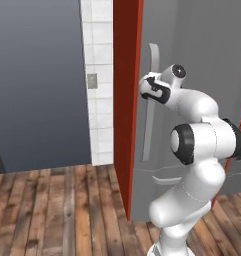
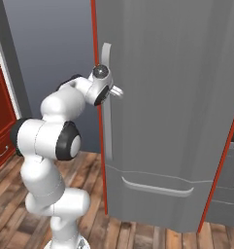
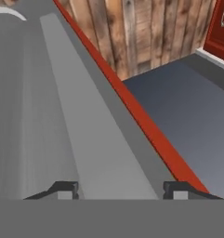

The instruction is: Move the hot dog bun to the plate on the dining table and place the condiment next to that plate. Then navigate to the fridge and take the sausage and place it on the plate as well.

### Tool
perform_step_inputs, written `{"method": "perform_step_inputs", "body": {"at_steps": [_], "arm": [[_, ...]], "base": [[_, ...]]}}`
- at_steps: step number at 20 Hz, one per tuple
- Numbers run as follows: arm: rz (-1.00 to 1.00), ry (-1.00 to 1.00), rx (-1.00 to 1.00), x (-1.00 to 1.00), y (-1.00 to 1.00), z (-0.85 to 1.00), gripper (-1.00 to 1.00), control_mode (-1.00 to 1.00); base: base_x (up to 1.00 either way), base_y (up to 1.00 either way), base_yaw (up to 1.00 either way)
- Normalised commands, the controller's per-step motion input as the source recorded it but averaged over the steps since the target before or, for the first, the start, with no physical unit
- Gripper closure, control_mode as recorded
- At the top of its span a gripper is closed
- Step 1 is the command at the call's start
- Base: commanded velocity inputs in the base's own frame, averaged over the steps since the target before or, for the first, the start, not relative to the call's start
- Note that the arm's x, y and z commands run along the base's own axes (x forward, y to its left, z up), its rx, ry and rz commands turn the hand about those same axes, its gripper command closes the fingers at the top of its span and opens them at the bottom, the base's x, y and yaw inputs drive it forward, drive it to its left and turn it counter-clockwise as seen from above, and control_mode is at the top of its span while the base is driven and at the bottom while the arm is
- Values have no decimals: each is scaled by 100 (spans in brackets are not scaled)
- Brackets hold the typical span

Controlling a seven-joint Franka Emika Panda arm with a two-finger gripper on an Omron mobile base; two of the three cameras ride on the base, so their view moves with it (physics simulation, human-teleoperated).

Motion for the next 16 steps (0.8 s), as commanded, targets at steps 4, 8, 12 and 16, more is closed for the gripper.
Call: {"method": "perform_step_inputs", "body": {"at_steps": [4, 8, 12, 16], "arm": [[0, 0, 0, -75, -49, 0, 100, -100], [0, -4, 0, -90, -55, 0, 100, -100], [0, -6, 0, -100, -67, 1, 100, -100], [0, 0, 0, -100, -76, 11, 100, -100]], "base": [[0, 0, 0], [0, 0, 0], [0, 0, 0], [0, 0, 0]]}}
